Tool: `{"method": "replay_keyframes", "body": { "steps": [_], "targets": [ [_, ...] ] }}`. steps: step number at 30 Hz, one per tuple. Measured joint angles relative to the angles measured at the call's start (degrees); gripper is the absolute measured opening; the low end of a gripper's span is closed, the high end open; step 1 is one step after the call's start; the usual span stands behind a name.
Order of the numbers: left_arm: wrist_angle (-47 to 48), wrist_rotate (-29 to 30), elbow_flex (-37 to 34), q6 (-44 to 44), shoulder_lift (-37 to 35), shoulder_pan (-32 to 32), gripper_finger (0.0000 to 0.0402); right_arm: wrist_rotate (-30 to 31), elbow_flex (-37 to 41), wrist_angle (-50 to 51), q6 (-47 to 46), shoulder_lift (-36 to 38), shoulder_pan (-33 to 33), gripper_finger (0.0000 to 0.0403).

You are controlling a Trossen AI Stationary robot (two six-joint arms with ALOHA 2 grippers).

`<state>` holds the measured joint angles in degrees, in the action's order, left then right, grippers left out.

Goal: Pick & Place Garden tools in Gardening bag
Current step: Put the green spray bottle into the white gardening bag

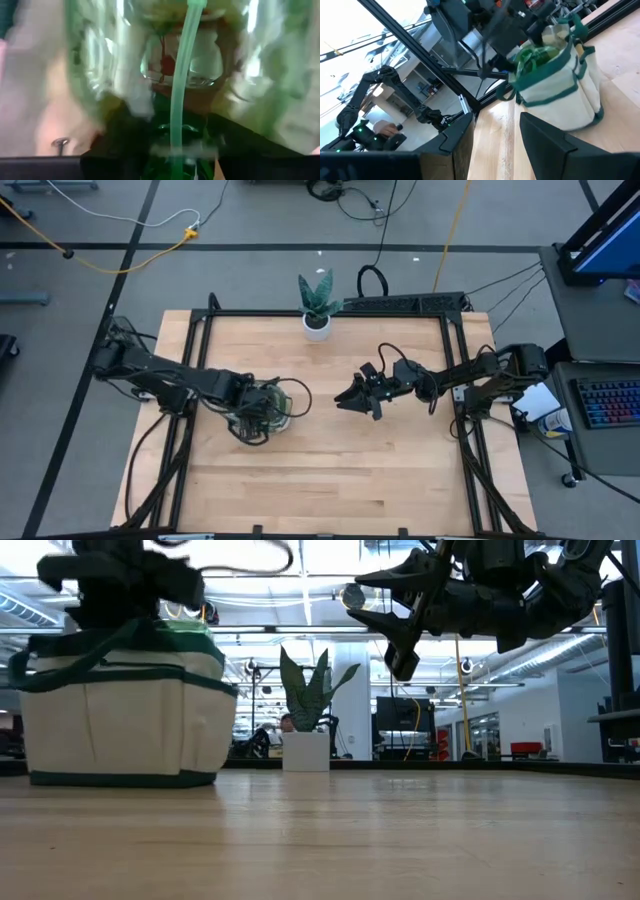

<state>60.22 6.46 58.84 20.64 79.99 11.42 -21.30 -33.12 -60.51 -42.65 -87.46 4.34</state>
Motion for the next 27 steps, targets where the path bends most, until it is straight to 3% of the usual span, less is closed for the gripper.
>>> {"method": "replay_keyframes", "body": {
  "steps": [10,27],
  "targets": [
    [-5.5,-0.7,0.4,-2.8,2.0,-1.1,0.0225,0.0,0.0,-1.0,0.1,0.0,0.0,0.0155],
    [-0.1,-1.5,2.5,-6.0,0.7,-1.6,0.0225,0.1,0.0,-1.0,0.1,0.0,0.0,0.0155]
  ]
}}
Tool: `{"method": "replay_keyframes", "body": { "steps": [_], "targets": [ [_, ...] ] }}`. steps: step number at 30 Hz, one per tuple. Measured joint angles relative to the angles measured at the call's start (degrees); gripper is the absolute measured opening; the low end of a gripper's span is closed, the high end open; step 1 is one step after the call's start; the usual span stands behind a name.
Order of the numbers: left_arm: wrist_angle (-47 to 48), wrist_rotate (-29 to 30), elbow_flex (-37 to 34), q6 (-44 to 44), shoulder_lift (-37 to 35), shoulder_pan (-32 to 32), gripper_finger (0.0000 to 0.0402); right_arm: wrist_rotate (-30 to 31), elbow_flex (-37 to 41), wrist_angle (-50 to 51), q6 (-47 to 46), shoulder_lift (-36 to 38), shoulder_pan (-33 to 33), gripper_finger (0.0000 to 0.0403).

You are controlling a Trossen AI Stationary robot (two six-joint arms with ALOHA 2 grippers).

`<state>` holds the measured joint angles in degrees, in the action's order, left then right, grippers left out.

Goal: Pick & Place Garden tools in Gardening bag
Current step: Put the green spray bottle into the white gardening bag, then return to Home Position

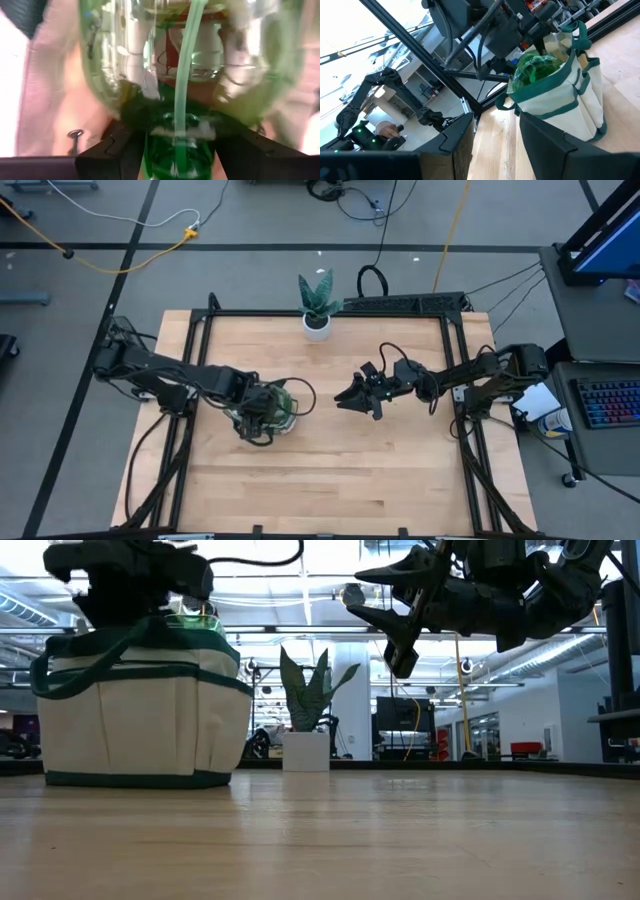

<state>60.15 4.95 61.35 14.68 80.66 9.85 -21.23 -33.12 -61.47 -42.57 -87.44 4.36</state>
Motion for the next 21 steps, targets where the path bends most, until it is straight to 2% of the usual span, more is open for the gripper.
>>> {"method": "replay_keyframes", "body": {
  "steps": [10,21],
  "targets": [
    [5.2,0.0,5.3,-0.7,-0.1,0.1,0.0225,0.0,0.0,0.0,0.0,0.0,0.0,0.0155],
    [15.9,0.0,12.3,1.3,-0.1,0.2,0.0225,0.0,0.0,0.1,0.0,0.0,0.0,0.0155]
  ]
}}
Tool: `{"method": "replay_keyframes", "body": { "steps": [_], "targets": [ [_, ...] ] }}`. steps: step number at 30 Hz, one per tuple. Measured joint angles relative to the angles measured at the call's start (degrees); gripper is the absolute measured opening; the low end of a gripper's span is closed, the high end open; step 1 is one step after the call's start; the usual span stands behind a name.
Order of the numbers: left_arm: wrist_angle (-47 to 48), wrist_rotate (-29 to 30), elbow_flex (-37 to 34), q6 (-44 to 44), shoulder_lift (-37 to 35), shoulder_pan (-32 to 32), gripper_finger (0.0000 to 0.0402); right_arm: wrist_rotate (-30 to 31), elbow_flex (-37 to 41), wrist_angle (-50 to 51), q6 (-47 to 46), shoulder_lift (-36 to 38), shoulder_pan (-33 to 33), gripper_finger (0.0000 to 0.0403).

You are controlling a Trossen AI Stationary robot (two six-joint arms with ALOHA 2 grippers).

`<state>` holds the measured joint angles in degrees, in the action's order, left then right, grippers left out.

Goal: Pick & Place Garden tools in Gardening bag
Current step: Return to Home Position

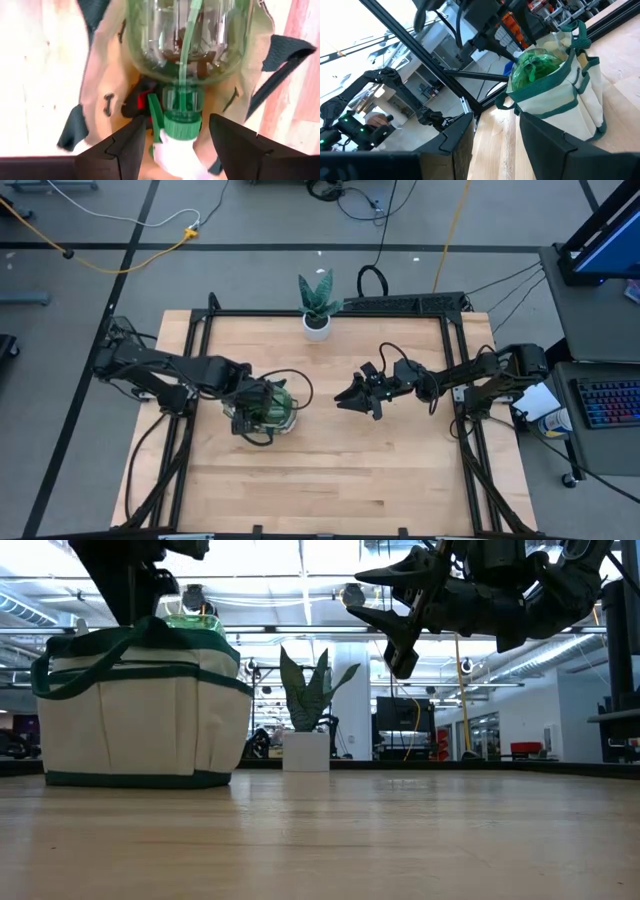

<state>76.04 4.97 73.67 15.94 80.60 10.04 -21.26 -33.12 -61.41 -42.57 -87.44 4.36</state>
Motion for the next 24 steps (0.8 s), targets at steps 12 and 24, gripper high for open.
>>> {"method": "replay_keyframes", "body": {
  "steps": [12,24],
  "targets": [
    [2.4,1.0,6.2,-0.7,0.0,2.9,0.0225,0.0,0.0,0.0,0.2,0.0,0.0,0.0155],
    [4.9,5.6,6.4,-0.4,-2.0,4.0,0.0215,-2.8,0.0,-2.3,3.2,0.0,0.4,0.0152]
  ]
}}
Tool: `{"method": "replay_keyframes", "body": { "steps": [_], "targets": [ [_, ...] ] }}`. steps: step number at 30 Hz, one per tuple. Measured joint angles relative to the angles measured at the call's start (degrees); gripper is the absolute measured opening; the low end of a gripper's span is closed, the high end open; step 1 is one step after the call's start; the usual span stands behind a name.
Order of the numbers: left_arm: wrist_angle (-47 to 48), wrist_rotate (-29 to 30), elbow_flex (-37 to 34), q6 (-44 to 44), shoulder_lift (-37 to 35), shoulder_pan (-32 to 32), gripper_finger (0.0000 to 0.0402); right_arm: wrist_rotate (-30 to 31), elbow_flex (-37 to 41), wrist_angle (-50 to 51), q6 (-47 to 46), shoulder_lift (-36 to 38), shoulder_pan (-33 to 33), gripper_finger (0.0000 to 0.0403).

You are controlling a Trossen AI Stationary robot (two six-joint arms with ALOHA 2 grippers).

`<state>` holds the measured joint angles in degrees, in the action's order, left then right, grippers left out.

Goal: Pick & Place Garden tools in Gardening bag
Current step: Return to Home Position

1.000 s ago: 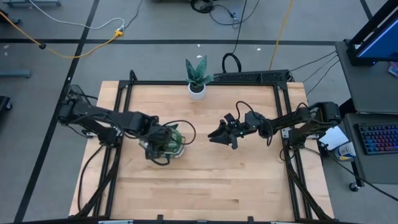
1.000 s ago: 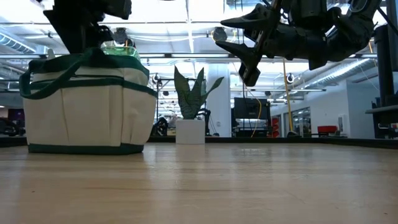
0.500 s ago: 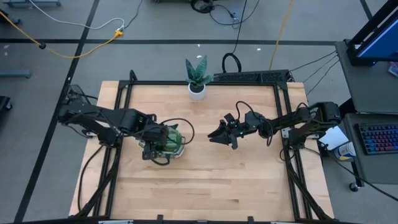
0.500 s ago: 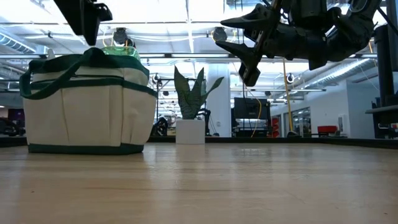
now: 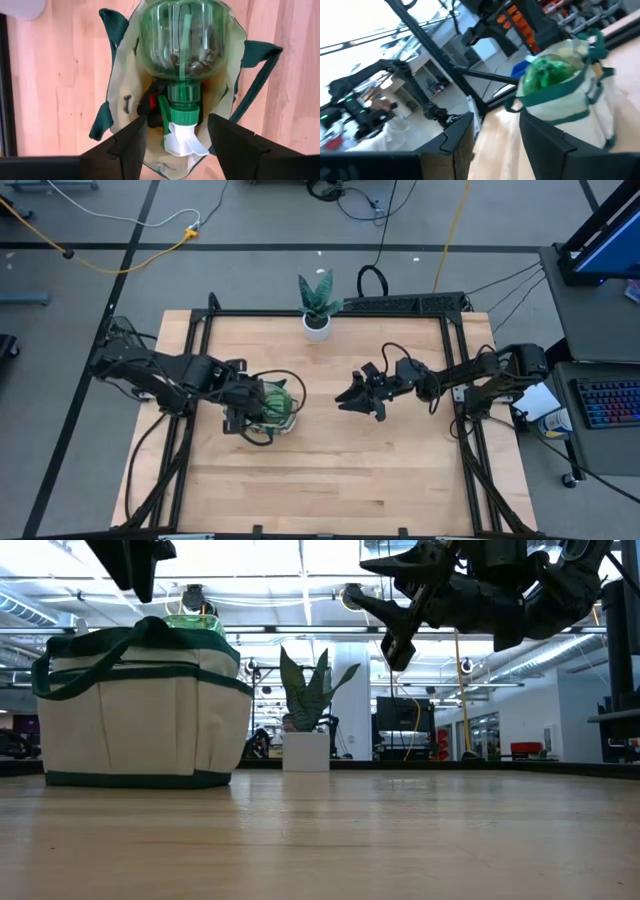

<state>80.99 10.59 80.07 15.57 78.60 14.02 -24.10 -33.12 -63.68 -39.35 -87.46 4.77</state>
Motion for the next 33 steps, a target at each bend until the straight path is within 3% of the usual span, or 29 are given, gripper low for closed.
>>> {"method": "replay_keyframes", "body": {
  "steps": [8,14,19,33],
  "targets": [
    [0.1,0.5,0.0,-0.3,-2.3,0.0,0.0103,-1.7,0.0,-2.6,1.0,0.0,1.3,0.0099],
    [0.2,5.0,0.0,-0.2,-6.1,0.1,0.0009,-1.7,0.0,-2.5,2.5,0.0,2.9,0.0041],
    [0.1,8.6,0.0,2.3,-10.9,0.1,0.0017,-5.1,0.0,-3.4,2.6,0.0,4.4,0.0003],
    [-3.1,15.9,0.0,1.2,-23.8,0.2,0.0005,-11.3,0.0,-10.0,2.7,3.2,7.1,0.0001]
  ]
}}
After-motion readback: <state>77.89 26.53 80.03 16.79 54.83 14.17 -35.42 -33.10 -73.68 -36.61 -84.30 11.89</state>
